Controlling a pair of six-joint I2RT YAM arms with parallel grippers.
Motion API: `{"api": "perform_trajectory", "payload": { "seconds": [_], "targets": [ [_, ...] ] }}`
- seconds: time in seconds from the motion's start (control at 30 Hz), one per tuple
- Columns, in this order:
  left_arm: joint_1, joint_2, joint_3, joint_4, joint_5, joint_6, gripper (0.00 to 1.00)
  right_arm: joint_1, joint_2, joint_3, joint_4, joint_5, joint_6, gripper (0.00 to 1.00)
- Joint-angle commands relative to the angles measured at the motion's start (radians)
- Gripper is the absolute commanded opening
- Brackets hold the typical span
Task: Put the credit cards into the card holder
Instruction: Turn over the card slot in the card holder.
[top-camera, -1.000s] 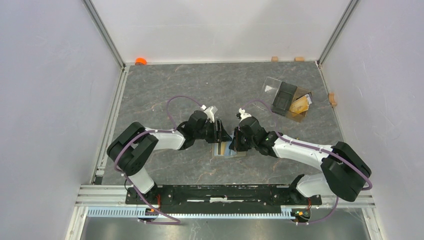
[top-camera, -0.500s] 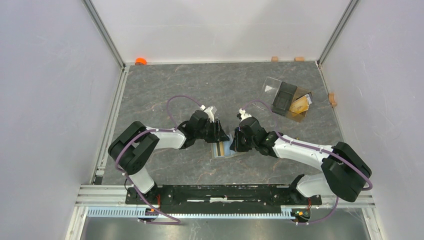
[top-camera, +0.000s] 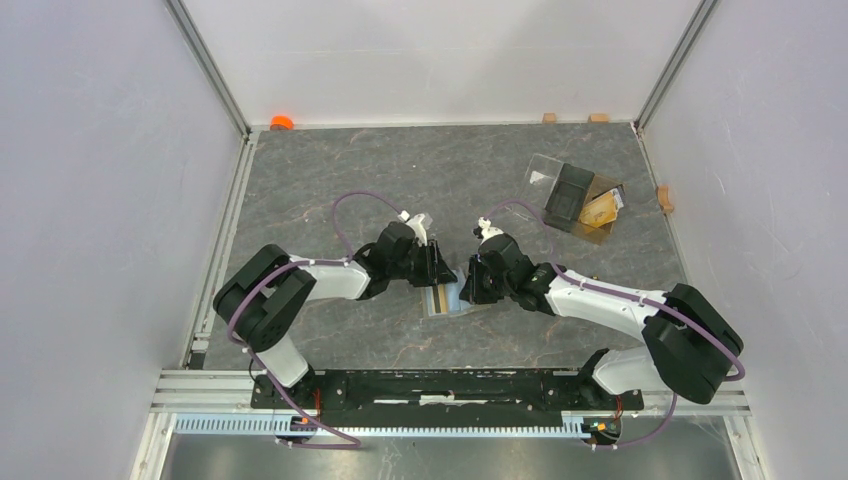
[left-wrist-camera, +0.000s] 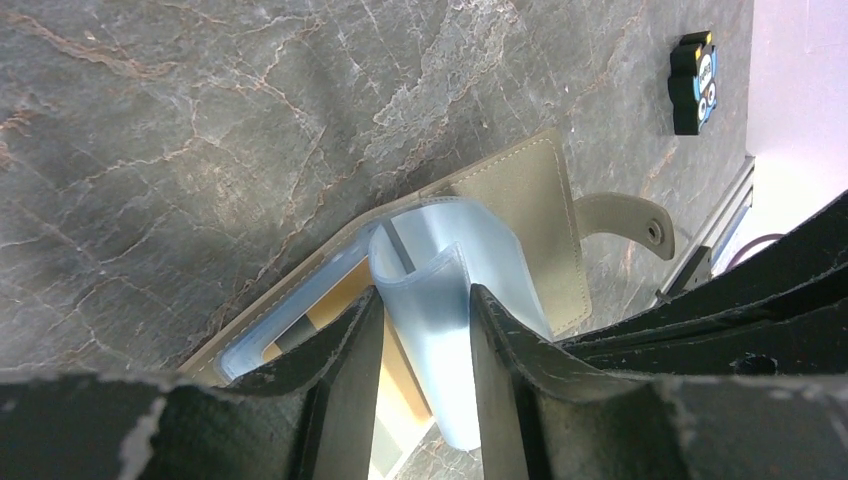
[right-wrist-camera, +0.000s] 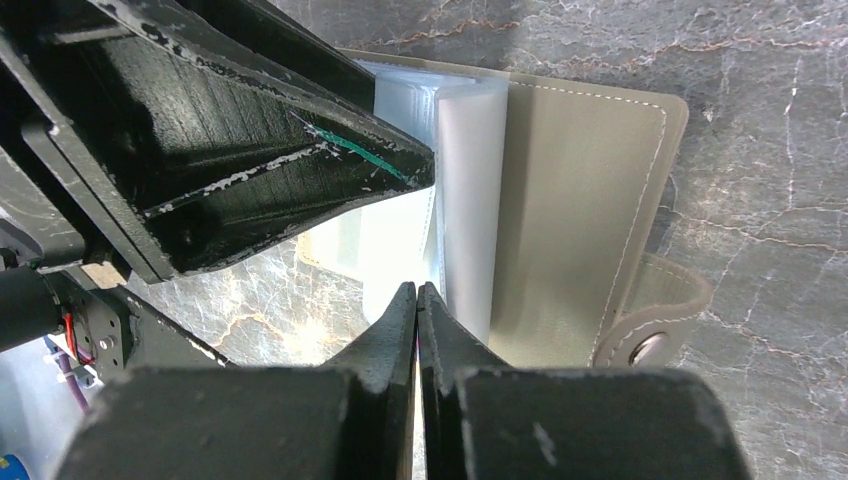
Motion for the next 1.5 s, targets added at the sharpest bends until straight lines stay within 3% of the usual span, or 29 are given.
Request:
{"api": "perform_trajectory", "payload": {
  "seconds": [0.0, 0.57, 0.87, 1.03, 1.47],
  "targets": [
    [0.001, -0.036, -0.013, 0.051, 0.008, 0.005, 0.43, 0.004, 0.001, -0.009, 0.046, -0.012, 0.005, 0.06],
    [0.003, -0.038, -0.029, 0.089, 0.031, -0.008, 0.38, 0.003, 0.061, -0.022, 0.102, -0.05, 0.018, 0.16],
    [0.011, -0.042, -0.051, 0.121, 0.047, -0.006, 0.28, -0.006, 0.056, -0.041, 0.112, -0.067, 0.025, 0.16],
    [0.027, -0.043, -0.084, 0.211, 0.099, -0.005, 0.22, -0.042, 0.008, -0.095, 0.179, -0.118, 0.035, 0.18],
    [0.056, 0.008, -0.148, 0.442, 0.24, -0.066, 0.19, -0.102, -0.035, -0.22, 0.392, -0.249, 0.114, 0.27]
  ]
}}
